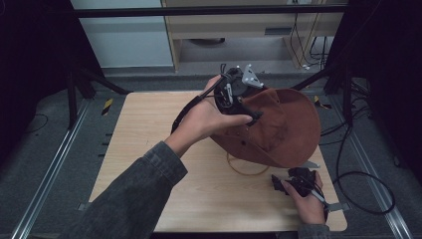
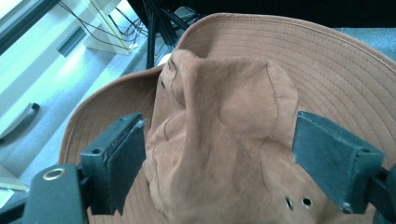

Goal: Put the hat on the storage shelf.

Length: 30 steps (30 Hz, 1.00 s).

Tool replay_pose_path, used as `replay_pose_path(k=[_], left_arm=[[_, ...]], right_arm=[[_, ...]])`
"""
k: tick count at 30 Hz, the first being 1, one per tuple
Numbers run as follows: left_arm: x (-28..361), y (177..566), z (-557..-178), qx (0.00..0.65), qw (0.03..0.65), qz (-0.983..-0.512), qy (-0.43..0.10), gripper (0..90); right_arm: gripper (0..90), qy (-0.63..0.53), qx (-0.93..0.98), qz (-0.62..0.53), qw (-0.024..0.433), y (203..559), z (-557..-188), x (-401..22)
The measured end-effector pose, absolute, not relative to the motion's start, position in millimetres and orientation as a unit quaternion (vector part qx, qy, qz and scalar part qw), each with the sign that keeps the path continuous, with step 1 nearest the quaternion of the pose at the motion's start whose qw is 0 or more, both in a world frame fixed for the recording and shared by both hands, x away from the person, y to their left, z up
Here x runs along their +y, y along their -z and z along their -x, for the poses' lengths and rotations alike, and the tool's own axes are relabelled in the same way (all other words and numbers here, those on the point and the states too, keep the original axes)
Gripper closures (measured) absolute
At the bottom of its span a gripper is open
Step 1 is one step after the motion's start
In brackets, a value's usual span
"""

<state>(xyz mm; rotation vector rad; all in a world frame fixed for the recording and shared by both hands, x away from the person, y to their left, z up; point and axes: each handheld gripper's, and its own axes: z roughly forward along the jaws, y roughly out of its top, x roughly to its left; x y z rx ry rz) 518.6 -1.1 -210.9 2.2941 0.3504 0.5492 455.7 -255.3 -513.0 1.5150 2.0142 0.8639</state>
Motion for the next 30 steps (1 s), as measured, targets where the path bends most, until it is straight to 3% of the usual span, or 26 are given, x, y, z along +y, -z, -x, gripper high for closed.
replay_pose_path(k=[15,30], left_arm=[[49.6,205.3,-510.5,0.159,0.377,-0.886,-0.217,13.1],[131.5,222.3,-497.8,0.216,0.412,-0.852,-0.239,11.8]], right_arm=[[0.7,-0.315,0.735,-0.552,0.236,513.1,-455.7,-255.3],[0.7,-0.314,0.735,-0.553,0.236,513.0,-455.4,-255.2]])
